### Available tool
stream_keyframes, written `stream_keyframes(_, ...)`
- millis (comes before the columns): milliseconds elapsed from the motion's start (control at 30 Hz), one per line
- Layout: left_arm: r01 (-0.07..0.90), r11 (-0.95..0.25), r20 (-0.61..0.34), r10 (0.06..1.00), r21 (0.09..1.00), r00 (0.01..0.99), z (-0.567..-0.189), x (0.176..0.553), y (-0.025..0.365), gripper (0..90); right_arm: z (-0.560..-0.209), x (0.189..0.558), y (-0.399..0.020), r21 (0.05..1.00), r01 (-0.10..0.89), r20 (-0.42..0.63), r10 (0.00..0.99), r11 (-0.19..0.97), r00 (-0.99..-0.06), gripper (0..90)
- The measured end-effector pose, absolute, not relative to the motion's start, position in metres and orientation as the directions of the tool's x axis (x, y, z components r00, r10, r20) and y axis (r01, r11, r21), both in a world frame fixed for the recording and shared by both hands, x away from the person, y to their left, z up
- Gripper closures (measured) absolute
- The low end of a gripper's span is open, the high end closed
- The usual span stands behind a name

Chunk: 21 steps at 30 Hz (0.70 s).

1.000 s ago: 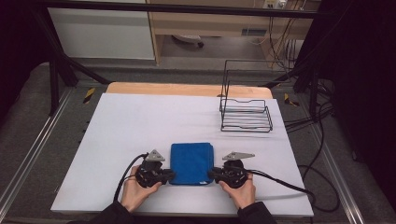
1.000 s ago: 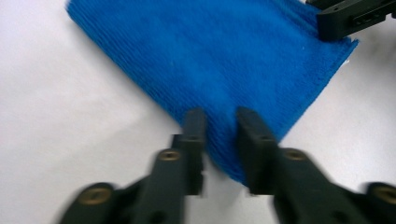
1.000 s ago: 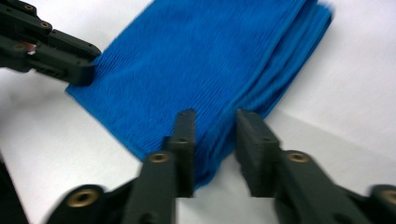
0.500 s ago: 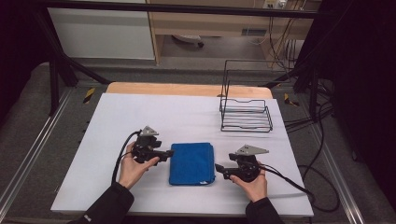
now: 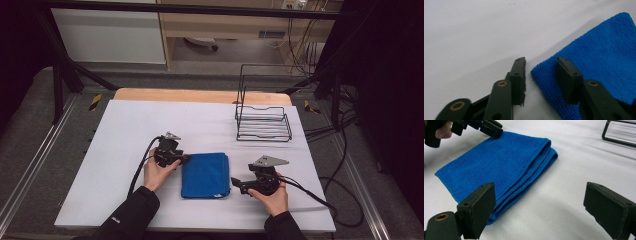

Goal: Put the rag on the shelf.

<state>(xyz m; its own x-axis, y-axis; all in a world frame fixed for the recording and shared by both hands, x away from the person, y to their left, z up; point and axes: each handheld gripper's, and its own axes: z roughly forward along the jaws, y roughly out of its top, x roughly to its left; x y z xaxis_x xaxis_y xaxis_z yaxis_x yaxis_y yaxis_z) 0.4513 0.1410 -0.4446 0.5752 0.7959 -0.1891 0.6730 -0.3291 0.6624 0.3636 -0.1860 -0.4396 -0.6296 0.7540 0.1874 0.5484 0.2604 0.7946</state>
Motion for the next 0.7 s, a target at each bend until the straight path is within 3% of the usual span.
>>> stream_keyframes(367, 0.678, -0.322, -0.217, 0.783, 0.661, 0.583, -0.445, 0.448, 0.141, 83.0, -0.44, 0.364, -0.186, 0.788, 0.557, 0.2, 0.747, 0.263, -0.635, 10.8)
stream_keyframes(700, 0.66, -0.34, -0.197, 0.775, 0.67, 0.6, -0.447, 0.446, 0.14, 85.5, -0.438, 0.377, -0.183, 0.799, 0.534, 0.169, 0.75, 0.276, -0.64, 7.2)
